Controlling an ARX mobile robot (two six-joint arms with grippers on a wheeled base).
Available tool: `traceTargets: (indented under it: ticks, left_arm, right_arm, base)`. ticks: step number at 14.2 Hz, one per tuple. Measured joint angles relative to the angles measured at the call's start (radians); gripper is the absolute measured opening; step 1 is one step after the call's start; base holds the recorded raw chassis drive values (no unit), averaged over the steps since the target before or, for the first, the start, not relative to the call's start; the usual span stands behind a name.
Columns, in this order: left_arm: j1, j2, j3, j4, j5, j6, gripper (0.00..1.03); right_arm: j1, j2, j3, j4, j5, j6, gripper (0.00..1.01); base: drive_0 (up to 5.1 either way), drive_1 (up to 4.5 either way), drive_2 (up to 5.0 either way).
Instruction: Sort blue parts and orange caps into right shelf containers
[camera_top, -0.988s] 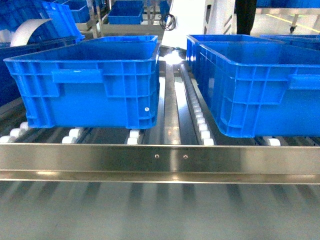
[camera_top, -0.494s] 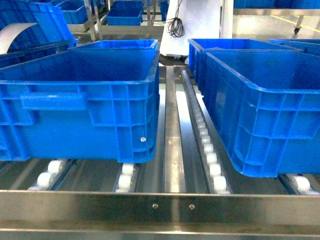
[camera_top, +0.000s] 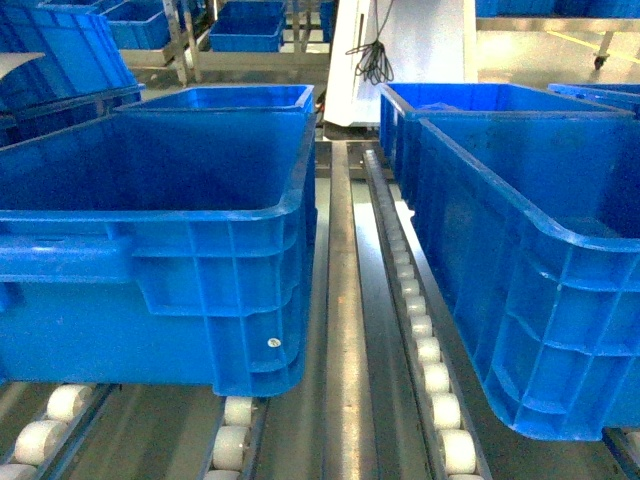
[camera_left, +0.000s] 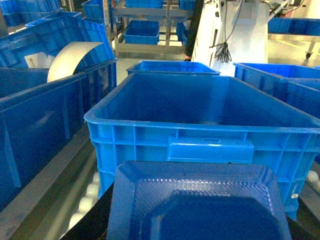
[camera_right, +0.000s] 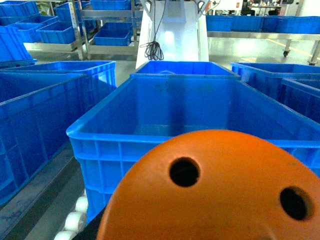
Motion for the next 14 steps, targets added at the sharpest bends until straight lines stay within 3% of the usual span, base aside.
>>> traceTargets:
  ticks: [14]
  left_arm:
    - [0.0,0.0,0.0,0.0,0.0,0.0,0.42]
  right_arm:
    - [0.0,0.0,0.0,0.0,0.0,0.0,0.44]
  base:
    - [0.0,0.0,0.0]
